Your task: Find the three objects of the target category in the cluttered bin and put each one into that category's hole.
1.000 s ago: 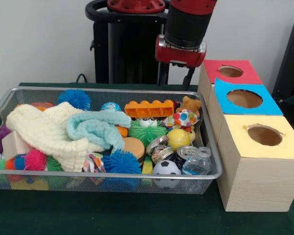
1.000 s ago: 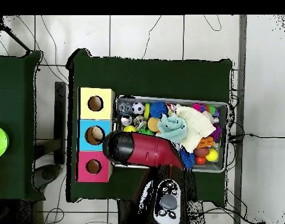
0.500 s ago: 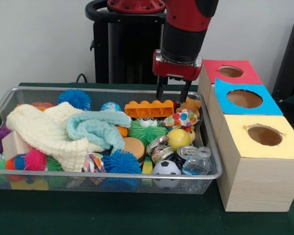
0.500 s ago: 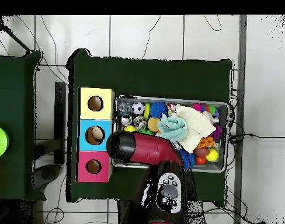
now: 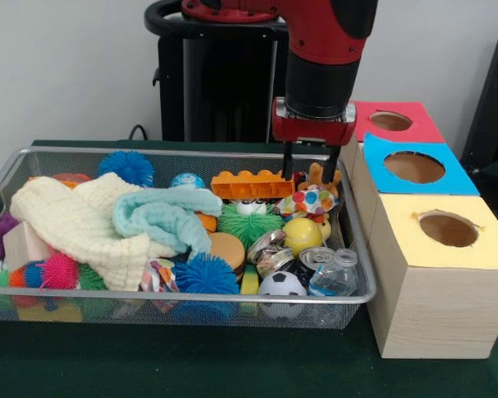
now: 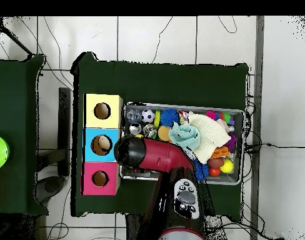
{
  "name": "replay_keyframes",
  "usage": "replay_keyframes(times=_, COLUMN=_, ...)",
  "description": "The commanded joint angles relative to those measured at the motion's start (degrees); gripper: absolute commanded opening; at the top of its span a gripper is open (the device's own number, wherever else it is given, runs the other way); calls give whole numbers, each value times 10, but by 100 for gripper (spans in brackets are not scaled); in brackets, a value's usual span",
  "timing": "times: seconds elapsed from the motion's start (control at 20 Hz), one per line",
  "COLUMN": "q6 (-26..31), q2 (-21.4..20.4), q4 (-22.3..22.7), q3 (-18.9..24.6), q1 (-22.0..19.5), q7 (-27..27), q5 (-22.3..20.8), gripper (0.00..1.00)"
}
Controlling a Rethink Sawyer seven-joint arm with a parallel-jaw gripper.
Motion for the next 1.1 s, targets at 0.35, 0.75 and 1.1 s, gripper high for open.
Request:
replay_keyframes(times=0.35, q6=20, q2=37, q4=-4, q3=52, q1=-14, q7=81, q5=11, gripper=100)
replay_keyframes(times=0.75, q6=37, q2=53, q4=-5, q3=50, q1=-8, q7=81, q5=10, gripper=100)
replay_keyframes(times=1.1, q6=22, q2=75, q4=10, q3=78, q1=-28, q7=59, q5=12, gripper=100)
